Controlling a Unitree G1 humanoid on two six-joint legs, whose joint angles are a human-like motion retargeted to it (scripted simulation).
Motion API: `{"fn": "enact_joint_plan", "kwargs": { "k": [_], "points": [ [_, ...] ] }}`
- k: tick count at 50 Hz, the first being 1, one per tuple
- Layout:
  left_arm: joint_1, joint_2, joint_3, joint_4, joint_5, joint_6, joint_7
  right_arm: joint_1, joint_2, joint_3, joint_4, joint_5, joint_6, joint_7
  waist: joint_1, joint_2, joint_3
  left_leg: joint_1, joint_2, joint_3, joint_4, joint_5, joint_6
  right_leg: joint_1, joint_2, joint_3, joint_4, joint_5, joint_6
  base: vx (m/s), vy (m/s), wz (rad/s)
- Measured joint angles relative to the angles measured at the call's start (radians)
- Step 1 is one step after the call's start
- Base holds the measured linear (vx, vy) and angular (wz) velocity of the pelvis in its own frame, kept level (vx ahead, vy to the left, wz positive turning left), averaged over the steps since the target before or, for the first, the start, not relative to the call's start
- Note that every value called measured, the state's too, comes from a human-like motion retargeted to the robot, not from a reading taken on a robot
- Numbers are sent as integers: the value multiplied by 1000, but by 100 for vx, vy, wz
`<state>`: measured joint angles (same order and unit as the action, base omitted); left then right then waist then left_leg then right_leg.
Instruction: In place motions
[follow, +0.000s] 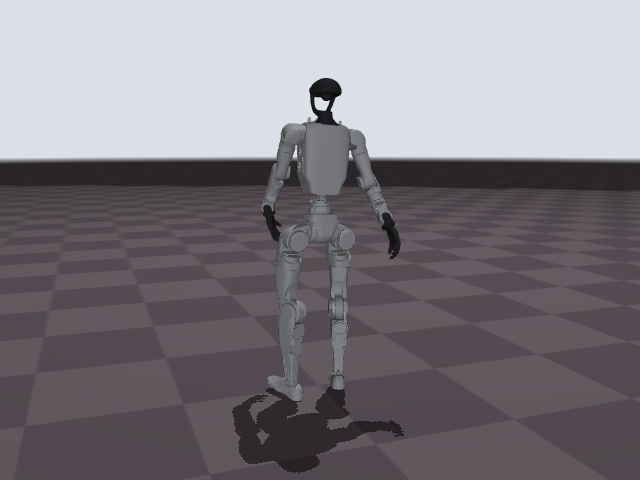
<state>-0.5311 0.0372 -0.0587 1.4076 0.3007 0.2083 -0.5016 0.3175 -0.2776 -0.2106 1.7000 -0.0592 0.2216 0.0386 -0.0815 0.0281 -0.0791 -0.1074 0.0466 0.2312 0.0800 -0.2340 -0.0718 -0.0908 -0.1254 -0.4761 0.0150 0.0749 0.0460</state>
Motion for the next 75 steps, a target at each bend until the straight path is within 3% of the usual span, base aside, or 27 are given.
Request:
{"fn": "enact_joint_plan", "kwargs": {
  "k": [7, 12, 17, 20, 22, 26, 30, 35, 40, 42, 45, 48, 50, 55, 60, 62, 65, 69, 72, 75],
  "points": [
    [79, -15, -37, -137, 25, -103, 79, 57, -10, 35, 0, 28, 114, -11, 38, 5, -1, 16, -6, -3, -13, 1, -2, 11, -1, -3, -2, -7, 3, 3, 0, -2],
    [280, -34, 56, -8, 13, -53, 90, -124, 28, 178, 0, -43, 111, 6, 53, 12, -21, 38, 3, 18, -20, -11, -5, 9, 7, 4, 0, -9, 3, 8, -1, -18],
    [499, 14, 251, 267, 55, 95, 99, -439, 135, 313, -18, -183, -15, 153, 52, 31, -30, 77, 18, 55, -30, -26, -10, 5, 23, 45, 5, -5, -2, 6, -2, -47],
    [694, 54, 328, 292, 41, 250, 92, -554, 210, 371, -203, -246, -75, 339, 41, 34, -29, 91, 22, 68, -35, -34, -15, 1, 26, 55, 13, -11, -7, 7, -3, -18],
    [813, 66, 367, 292, -1, 306, 106, -616, 244, 400, -327, -256, -114, 441, 35, 35, -32, 96, 24, 71, -39, -36, -18, -1, 27, 56, 17, -15, -7, 7, -4, -3],
    [978, 78, 474, 292, -38, 270, 134, -723, 274, 454, -523, -254, -185, 571, 26, 39, -39, 98, 26, 74, -47, -35, -25, -5, 27, 52, 21, -21, -6, 1, -1, 1],
    [1038, 84, 530, 292, -68, 275, 150, -766, 265, 485, -646, -302, -277, 586, 25, 41, -50, 95, 25, 72, -57, -32, -31, -8, 27, 42, 22, -26, -6, 0, 0, 0],
    [951, 74, 484, 292, -174, 292, 168, -688, 263, 479, -619, -357, -299, 523, 12, 31, -64, 94, 20, 74, -67, -25, -36, -5, 22, 29, 22, -33, -4, 0, 0, 0],
    [704, 62, 289, 292, -282, 278, 175, -520, 233, 407, -393, -382, -214, 486, 8, 19, -74, 87, 17, 65, -63, -21, -32, 3, 22, 25, 18, -37, -2, 0, -1, 4],
    [562, 47, 177, 292, -327, 271, 173, -451, 202, 349, -257, -397, -157, 411, 1, 10, -73, 82, 14, 50, -60, -14, -29, 20, 21, 4, 8, -38, 1, 1, -4, 46],
    [319, 5, 124, 292, -233, 226, 92, -363, 142, 229, -28, -396, -25, 255, -9, -9, -68, 77, 5, 24, -59, -3, -29, 44, 16, -33, -4, -40, 5, -1, -2, 53],
    [135, -60, 114, 214, -101, 146, -42, -197, 69, 150, 0, -337, 163, 192, 1, -19, -66, 66, 0, 12, -57, 4, -26, 48, 12, -44, -9, -40, 10, 1, 0, 10],
    [54, -99, 86, 107, -80, 96, -82, -92, 29, 122, 0, -283, 219, 183, 3, -22, -65, 59, -4, 7, -55, 7, -22, 47, 11, -43, -12, -39, 10, 0, 0, 0],
    [-58, -110, 14, -134, -62, -54, -21, 73, -33, -25, 0, -180, 153, 117, 4, -12, -42, 57, 0, 5, -50, 12, -26, 44, 17, -20, -12, -35, 9, -3, 1, -21],
    [-34, -85, -33, -156, -55, -122, 230, 83, -42, -64, 0, 63, 173, 22, 2, -5, -44, 53, 2, 11, -49, 15, -30, 38, 18, -18, -13, -33, 11, -2, 0, -5],
    [19, -85, -41, -111, -57, -110, 264, 38, -21, -39, 0, 100, 141, -4, 7, -4, -48, 53, 1, 10, -51, 15, -31, 38, 17, -22, -12, -33, 12, 0, 0, 0],
    [137, -76, -26, -2, -13, -72, 188, -85, 24, 69, 0, 50, 132, 35, 13, -4, -60, 53, -2, 16, -57, 15, -32, 32, 15, -29, -11, -35, 9, 0, 0, 0],
    [327, -29, 78, 212, 58, 23, 103, -332, 101, 281, 0, -189, 134, 251, 28, 1, -73, 74, -4, 40, -71, 7, -33, 17, 13, -12, 0, -34, 3, 0, 1, -14],
    [523, 21, 197, 292, 34, 147, 140, -547, 181, 430, -24, -377, 34, 394, 33, 10, -74, 93, 1, 67, -81, -2, -36, -1, 15, 21, 12, -29, -1, 0, 0, -51],
    [754, 52, 304, 292, -50, 279, 166, -662, 253, 518, -247, -533, -74, 496, 28, 19, -71, 106, 8, 95, -90, -11, -40, -21, 23, 56, 20, -24, -3, 4, -2, -55]
  ]
}}
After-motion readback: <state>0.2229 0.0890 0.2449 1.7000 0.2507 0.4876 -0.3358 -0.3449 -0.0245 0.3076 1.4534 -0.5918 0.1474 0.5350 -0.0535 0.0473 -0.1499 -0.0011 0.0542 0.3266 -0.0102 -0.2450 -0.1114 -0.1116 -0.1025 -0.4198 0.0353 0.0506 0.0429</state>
